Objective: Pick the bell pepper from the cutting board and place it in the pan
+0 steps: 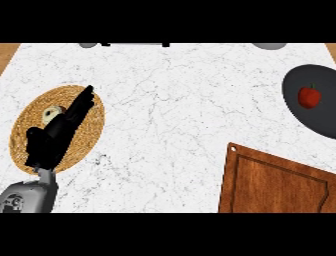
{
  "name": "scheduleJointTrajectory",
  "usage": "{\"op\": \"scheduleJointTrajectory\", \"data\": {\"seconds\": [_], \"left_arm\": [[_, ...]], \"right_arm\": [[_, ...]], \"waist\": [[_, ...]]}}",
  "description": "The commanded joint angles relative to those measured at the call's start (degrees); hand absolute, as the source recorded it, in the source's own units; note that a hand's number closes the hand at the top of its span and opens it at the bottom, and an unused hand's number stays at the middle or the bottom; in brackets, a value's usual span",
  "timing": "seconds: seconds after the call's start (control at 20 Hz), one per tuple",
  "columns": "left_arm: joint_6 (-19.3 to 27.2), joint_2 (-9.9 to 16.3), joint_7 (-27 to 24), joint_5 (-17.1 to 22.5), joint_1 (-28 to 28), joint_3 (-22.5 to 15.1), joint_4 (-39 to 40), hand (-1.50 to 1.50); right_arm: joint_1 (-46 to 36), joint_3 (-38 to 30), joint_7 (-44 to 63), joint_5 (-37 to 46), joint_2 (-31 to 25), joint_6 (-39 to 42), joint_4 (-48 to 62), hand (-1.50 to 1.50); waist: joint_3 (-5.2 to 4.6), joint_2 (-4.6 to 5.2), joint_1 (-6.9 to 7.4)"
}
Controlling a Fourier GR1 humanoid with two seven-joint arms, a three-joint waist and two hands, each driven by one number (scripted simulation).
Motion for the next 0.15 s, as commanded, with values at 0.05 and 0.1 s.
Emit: {"op": "scheduleJointTrajectory", "data": {"seconds": [0.05, 0.1], "left_arm": [[0.3, -0.1, 0.2, -0.5, 0.4, -0.3, -0.5, 0.00], [0.8, -0.6, 2.5, -0.3, -1.9, -0.3, -0.8, 0.00]], "right_arm": [[4.4, 0.5, -10.7, -0.4, -1.0, 9.6, -1.0, -1.50], [3.3, 0.4, -9.8, -0.7, 1.5, 6.6, -0.8, -1.50]], "waist": [[-0.09, -0.26, -0.47], [0.06, -0.05, -0.01]]}}
